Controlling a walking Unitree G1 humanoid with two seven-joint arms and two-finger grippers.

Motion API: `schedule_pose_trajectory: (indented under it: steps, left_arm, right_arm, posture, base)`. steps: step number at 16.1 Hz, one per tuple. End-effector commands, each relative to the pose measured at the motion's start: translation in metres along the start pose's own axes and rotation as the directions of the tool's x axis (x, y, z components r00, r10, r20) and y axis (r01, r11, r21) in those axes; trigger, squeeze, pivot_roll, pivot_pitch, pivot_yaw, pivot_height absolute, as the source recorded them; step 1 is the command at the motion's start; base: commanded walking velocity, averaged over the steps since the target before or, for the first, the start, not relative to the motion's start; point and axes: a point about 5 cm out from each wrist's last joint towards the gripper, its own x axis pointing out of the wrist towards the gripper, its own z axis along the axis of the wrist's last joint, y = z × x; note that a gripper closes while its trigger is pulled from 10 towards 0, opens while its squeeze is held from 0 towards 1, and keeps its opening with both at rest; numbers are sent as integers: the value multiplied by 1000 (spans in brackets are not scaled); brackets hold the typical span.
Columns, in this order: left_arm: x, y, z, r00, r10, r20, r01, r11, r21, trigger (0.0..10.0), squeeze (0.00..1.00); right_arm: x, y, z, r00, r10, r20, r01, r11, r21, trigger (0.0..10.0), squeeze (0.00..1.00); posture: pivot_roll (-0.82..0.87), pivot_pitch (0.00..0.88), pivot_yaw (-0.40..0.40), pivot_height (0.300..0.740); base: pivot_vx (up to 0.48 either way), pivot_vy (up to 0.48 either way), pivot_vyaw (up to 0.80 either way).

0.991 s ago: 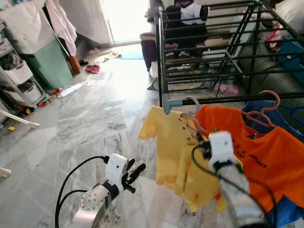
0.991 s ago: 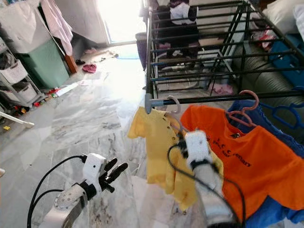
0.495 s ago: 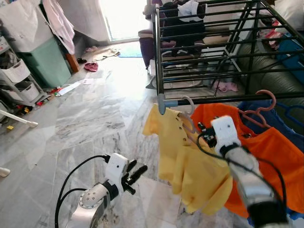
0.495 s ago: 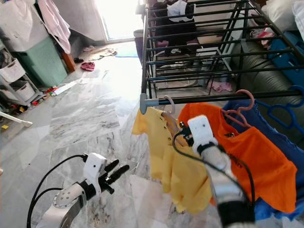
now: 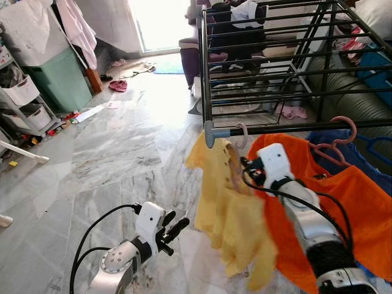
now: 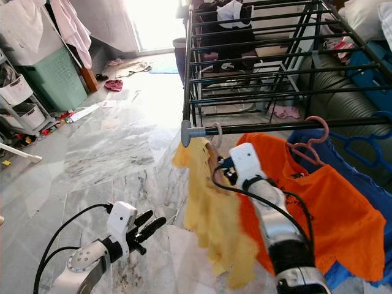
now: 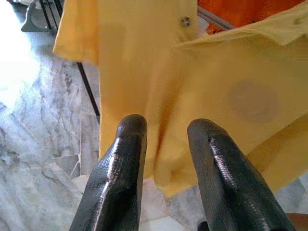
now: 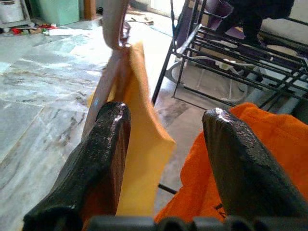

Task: Hang hanger

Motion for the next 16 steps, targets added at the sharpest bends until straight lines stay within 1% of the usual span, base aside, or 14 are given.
schedule_pose_trajectory:
  steps: [1, 2, 4, 6, 7, 8, 9, 10, 11, 14, 15, 16]
  left_arm:
    - [-4, 3, 1, 1000, 6, 0, -6, 1000, 26, 10000, 0]
    - [-4, 3, 2, 1000, 6, 1, -6, 1000, 27, 10000, 0]
    - [-4, 1, 4, 1000, 0, 4, -1, 999, 33, 10000, 0]
    - [-3, -4, 11, 1000, -4, 20, 3, 999, 41, 10000, 0]
    - [-3, -4, 15, 999, 2, 36, -4, 999, 47, 10000, 0]
    - [-3, -4, 20, 999, 11, 50, -14, 998, 54, 10000, 0]
    - [-2, -3, 20, 999, 13, 50, -15, 998, 54, 10000, 0]
    - [-2, -3, 21, 999, 11, 49, -14, 998, 54, 10000, 0]
    - [-2, -3, 20, 999, 7, 45, -9, 999, 53, 10000, 0]
    - [0, -6, 19, 999, 6, 41, -7, 999, 42, 10000, 0]
    - [0, -6, 19, 999, 7, 43, -9, 999, 39, 10000, 0]
    - [0, -6, 20, 999, 2, 51, -3, 1000, 28, 10000, 0]
  right_arm:
    - [2, 5, 1, 1000, -19, 6, 19, 1000, -4, 10000, 1000]
    - [2, 5, 1, 1000, -23, 13, 23, 1000, -1, 10000, 1000]
    - [0, 4, 2, 996, -84, 41, 84, 996, -13, 10000, 1000]
    - [-2, -2, 1, 986, -159, 46, 160, 987, -7, 10000, 1000]
    - [-4, -7, 2, 975, -214, 57, 214, 977, -2, 10000, 1000]
    - [-7, -14, 6, 956, -280, 90, 281, 960, 2, 10000, 1000]
    - [-8, -16, 10, 946, -306, 111, 305, 952, 21, 10000, 1000]
    - [-9, -15, 14, 936, -325, 134, 324, 946, 30, 10000, 1000]
    - [-9, -10, 17, 934, -323, 154, 319, 946, 47, 10000, 1000]
    - [-7, 1, 20, 938, -304, 168, 298, 953, 61, 10000, 1000]
    - [-7, 2, 21, 937, -303, 172, 296, 953, 63, 10000, 1000]
    - [-5, 5, 25, 937, -298, 185, 289, 955, 71, 10000, 1000]
  posture:
    - [-48, 19, 91, 740]
    - [-49, 20, 94, 740]
    - [-52, 18, 99, 740]
    - [-55, 15, 102, 740]
    - [-56, 14, 103, 740]
    - [-59, 12, 105, 740]
    - [-60, 11, 106, 740]
    - [-61, 10, 106, 740]
    - [-62, 9, 106, 740]
    - [-60, 8, 105, 740]
    - [-58, 7, 104, 740]
    - [-57, 6, 103, 740]
  base:
    - [0, 0, 0]
    - [0, 0, 0]
    - [0, 0, 0]
    - [0, 0, 0]
    - [0, 0, 0]
    - [0, 0, 0]
    - [0, 0, 0]
    - [0, 0, 0]
    - [0, 0, 0]
    - [0, 0, 0]
    - [0, 0, 0]
    - [0, 0, 0]
